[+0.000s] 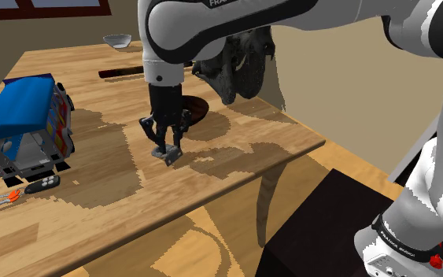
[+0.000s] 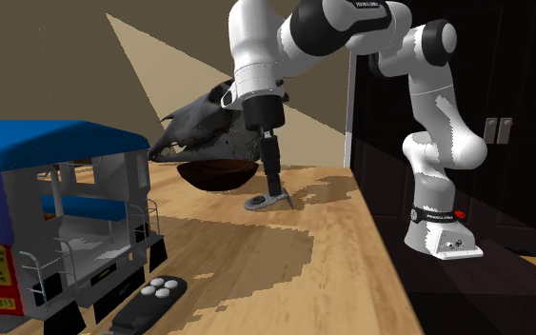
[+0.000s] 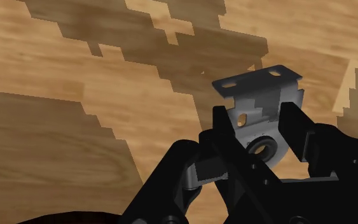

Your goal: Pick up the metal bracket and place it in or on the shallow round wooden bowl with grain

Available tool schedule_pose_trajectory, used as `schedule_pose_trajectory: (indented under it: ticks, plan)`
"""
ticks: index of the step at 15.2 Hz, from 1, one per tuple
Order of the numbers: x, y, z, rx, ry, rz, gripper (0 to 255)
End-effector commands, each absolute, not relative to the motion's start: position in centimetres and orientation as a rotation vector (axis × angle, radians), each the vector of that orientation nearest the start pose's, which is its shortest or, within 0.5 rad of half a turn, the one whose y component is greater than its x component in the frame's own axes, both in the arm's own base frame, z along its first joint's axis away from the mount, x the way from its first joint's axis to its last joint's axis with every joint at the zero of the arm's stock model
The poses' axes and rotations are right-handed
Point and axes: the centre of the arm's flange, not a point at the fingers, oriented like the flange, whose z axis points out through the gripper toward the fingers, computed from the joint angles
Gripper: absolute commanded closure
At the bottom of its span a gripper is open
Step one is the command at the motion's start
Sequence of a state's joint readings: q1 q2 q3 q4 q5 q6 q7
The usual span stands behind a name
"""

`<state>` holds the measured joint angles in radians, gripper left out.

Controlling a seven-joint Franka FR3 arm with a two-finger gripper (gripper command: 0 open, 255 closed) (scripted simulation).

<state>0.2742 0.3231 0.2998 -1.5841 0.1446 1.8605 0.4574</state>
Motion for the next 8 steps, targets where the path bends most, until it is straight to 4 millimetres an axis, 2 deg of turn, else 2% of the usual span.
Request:
schedule_pose_trajectory:
  ticks: [1,8]
  plan:
    - [55.0,34.4,45.2,-2.952,-0.090,0.232,255]
    - [55.0,34.4,48.9,-2.952,-0.090,0.232,255]
